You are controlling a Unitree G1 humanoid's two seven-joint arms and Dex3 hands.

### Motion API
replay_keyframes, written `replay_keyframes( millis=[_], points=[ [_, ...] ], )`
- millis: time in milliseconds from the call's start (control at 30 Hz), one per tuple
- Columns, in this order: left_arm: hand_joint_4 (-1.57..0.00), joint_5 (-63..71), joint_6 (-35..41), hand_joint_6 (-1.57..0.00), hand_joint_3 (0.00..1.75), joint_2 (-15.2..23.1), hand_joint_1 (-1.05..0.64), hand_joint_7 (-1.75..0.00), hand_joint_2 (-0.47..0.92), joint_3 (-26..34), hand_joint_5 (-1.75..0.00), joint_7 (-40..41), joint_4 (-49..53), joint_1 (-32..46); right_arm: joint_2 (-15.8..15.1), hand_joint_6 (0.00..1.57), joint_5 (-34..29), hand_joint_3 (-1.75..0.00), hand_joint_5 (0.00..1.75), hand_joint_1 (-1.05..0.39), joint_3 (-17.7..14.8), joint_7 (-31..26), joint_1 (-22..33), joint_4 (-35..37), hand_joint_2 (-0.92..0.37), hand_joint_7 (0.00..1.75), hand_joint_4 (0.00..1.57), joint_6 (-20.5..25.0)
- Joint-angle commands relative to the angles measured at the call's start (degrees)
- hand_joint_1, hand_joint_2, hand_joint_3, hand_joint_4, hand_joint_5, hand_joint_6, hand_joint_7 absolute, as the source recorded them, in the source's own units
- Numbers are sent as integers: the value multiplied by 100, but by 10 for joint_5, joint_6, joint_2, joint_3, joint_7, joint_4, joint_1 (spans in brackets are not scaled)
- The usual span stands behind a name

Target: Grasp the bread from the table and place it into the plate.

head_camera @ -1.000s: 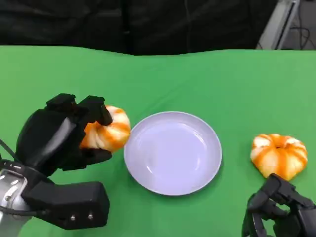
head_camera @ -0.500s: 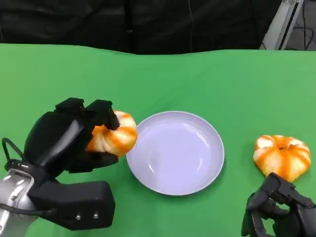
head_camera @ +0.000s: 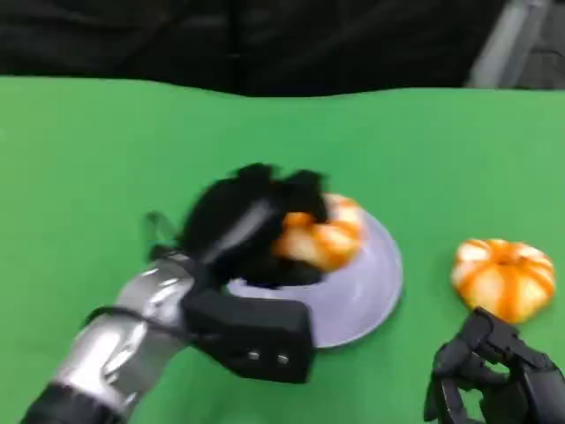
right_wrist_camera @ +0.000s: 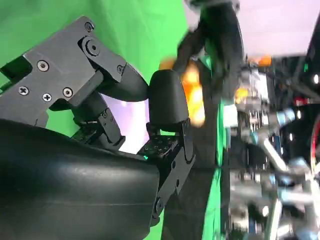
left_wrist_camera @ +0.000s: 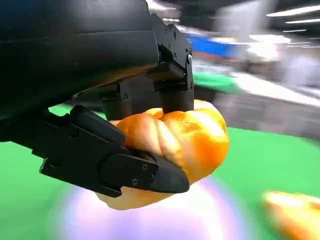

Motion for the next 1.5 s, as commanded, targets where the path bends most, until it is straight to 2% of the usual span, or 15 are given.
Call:
replay_keyframes(
  millis=[33,1500],
  points=[
    [-65,0,-1,-58,42,20,-4,-175,84,11,-175,14,19,-6,-7,78,-2,-133,175,-14,-5,-5,0,-3,-48,157,84,-6],
    [-64,4,0,-57,43,20,-2,-175,82,2,-175,24,29,-11,-7,77,3,-134,175,-14,-3,-5,0,-3,-47,157,84,-5]
  ],
)
